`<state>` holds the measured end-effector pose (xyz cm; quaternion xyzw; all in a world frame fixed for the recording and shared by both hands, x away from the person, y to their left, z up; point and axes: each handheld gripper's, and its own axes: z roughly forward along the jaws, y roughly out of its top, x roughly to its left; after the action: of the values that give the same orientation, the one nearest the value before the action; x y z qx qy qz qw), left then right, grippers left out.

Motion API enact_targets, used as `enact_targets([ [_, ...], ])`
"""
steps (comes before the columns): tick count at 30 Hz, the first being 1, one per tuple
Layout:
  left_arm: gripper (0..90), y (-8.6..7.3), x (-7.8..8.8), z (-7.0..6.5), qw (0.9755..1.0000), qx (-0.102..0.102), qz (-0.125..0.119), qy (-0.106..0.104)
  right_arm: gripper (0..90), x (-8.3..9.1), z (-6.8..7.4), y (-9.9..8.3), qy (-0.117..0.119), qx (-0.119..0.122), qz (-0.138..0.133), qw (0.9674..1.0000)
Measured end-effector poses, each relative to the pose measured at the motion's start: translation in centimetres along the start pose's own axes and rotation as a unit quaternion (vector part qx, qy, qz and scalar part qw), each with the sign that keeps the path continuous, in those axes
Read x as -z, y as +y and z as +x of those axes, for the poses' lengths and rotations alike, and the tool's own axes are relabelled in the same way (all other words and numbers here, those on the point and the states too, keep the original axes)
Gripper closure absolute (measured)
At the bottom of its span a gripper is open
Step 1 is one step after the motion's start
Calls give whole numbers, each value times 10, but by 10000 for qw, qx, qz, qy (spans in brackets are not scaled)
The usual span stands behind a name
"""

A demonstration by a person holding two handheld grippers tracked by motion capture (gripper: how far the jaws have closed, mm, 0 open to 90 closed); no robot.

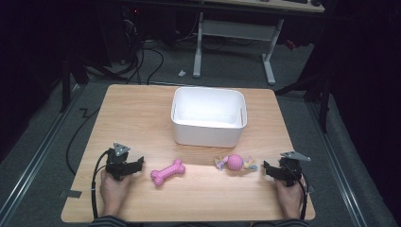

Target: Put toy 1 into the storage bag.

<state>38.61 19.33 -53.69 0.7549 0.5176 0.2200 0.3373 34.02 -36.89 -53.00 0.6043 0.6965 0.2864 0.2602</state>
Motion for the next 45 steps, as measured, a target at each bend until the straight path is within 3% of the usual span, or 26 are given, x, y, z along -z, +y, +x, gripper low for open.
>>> enact_targets([
  [12,222,0,0,0,10000,-13,11,9,220,0,0,0,1,11,-2,10000],
  [18,142,2,-2,0,9998,-128,88,-124,221,0,0,0,9,10,0,10000],
  [31,137,2,-2,0,9998,-141,99,-128,221,0,0,0,11,17,-1,10000],
  [38,135,4,-4,2,9998,-102,122,-96,224,0,0,0,33,42,-13,10000],
  [41,137,6,-3,3,9996,-99,243,-98,241,-3,0,2,20,6,-26,10000],
  [45,149,14,-1,9,9987,129,389,-291,247,-3,0,3,5,-7,-33,10000],
])
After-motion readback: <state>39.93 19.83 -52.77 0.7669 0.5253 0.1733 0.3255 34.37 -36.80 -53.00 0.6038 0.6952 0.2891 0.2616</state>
